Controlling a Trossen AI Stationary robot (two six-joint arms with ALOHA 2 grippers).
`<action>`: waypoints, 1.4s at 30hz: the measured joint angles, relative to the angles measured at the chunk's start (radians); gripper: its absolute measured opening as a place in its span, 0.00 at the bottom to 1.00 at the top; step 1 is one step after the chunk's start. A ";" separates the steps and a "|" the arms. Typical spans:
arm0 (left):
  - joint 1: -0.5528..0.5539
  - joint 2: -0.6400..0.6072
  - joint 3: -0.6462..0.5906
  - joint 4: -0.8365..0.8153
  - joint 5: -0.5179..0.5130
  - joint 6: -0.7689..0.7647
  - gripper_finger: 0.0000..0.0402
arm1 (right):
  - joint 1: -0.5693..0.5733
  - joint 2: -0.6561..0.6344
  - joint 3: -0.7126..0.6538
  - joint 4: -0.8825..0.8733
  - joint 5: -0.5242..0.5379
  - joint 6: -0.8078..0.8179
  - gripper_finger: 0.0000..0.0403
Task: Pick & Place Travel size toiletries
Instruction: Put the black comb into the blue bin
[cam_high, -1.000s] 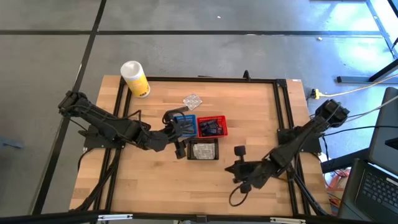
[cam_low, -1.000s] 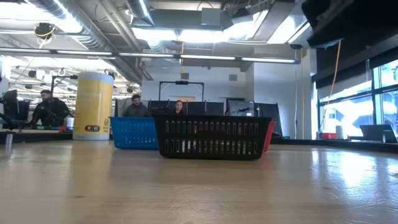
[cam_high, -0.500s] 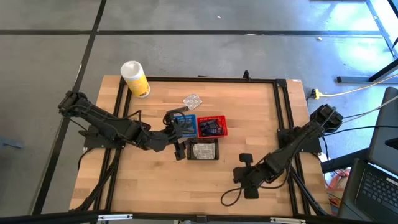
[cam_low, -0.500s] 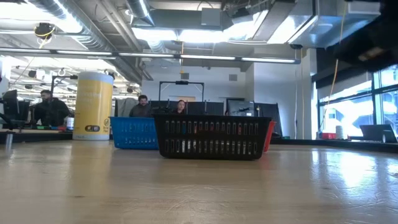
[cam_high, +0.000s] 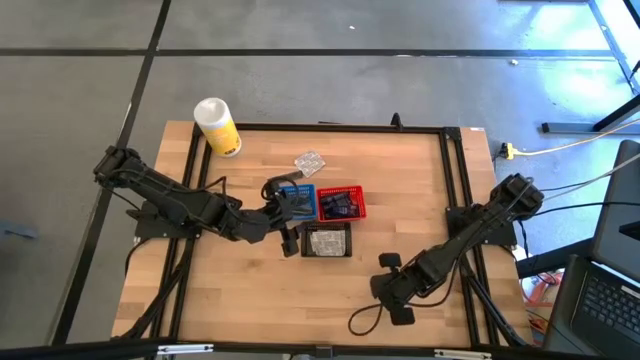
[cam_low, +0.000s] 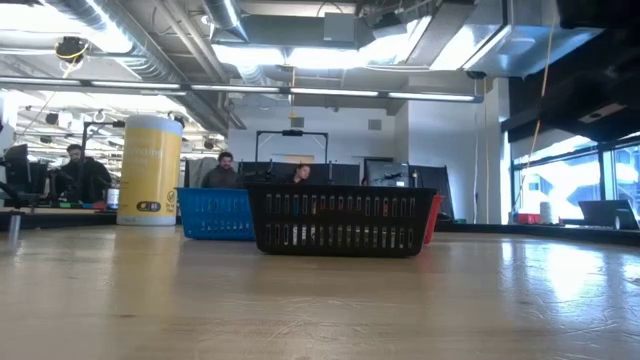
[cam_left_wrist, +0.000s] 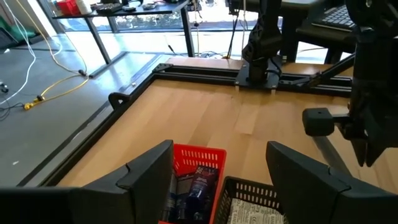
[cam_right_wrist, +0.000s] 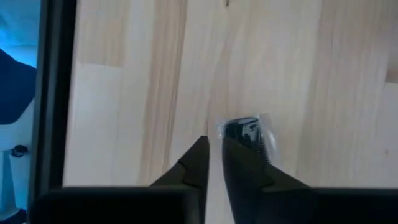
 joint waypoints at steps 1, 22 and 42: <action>0.000 0.000 0.000 0.000 -0.001 0.000 0.63 | -0.004 -0.001 0.000 0.001 -0.001 -0.002 0.12; 0.012 0.000 0.000 -0.005 0.006 0.000 0.63 | -0.120 0.064 0.000 0.049 -0.058 -0.023 0.52; 0.012 0.000 0.000 -0.008 0.007 0.000 0.63 | -0.120 0.131 0.000 0.045 -0.077 -0.023 0.27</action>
